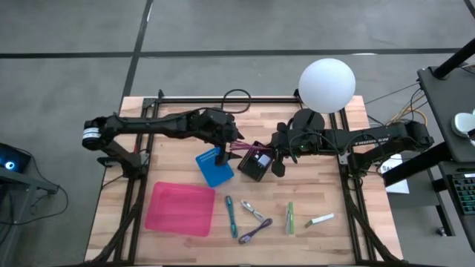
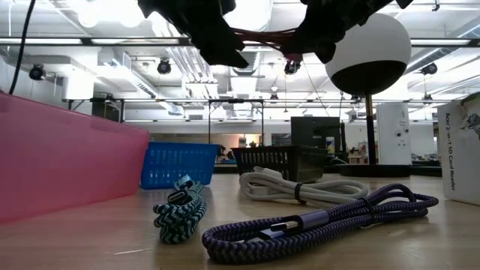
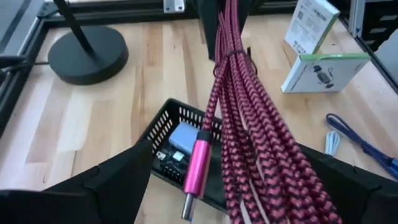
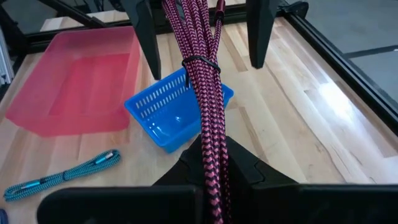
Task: Pick and place items into bin
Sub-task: Put the black and pink charger cable into the pink bin
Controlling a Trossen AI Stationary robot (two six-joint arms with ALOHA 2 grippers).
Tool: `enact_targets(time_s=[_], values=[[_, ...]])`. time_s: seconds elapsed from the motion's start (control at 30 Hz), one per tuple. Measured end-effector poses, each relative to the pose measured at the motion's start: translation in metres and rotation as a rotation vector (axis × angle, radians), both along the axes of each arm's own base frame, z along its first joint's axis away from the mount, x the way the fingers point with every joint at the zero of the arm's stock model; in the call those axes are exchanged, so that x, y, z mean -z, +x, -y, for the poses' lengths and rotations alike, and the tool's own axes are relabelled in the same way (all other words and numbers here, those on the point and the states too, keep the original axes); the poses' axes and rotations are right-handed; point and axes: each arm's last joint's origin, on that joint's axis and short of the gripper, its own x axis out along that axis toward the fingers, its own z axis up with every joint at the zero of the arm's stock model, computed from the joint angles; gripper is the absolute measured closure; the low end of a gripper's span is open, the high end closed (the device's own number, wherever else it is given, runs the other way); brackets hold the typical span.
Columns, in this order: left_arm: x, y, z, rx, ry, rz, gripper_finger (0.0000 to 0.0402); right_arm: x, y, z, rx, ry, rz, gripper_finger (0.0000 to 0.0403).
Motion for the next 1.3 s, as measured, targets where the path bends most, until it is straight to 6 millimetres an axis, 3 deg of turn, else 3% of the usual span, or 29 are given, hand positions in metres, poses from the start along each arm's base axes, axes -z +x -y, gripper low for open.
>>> enact_targets(time_s=[0.3, 0.43, 0.87, 1.1, 1.3], values=[[-0.0057, -0.0023, 0.0004, 0.0, 0.005, 0.025, 0.0062, 0.0005, -0.0003, -0.0001, 0.0, 0.0, -0.007, 0.039], [-0.0052, -0.0024, 0.0004, 0.0, 0.004, 0.02, 0.0081, 0.0006, -0.0004, -0.0001, 0.001, -0.001, -0.007, 0.039], [-0.0061, -0.0019, 0.0007, 0.001, 0.004, 0.03, 0.025, 0.0012, -0.0007, 0.0, 0.002, -0.002, -0.014, 0.039], [-0.0066, -0.0022, 0.0005, 0.004, 0.002, 0.032, 0.0375, 0.0011, -0.0006, -0.0001, 0.011, 0.02, -0.009, 0.039], [-0.0068, -0.0025, 0.0007, -0.008, -0.022, 0.03, 0.0386, 0.0012, -0.0006, -0.0001, 0.05, 0.086, 0.0, 0.0386]])
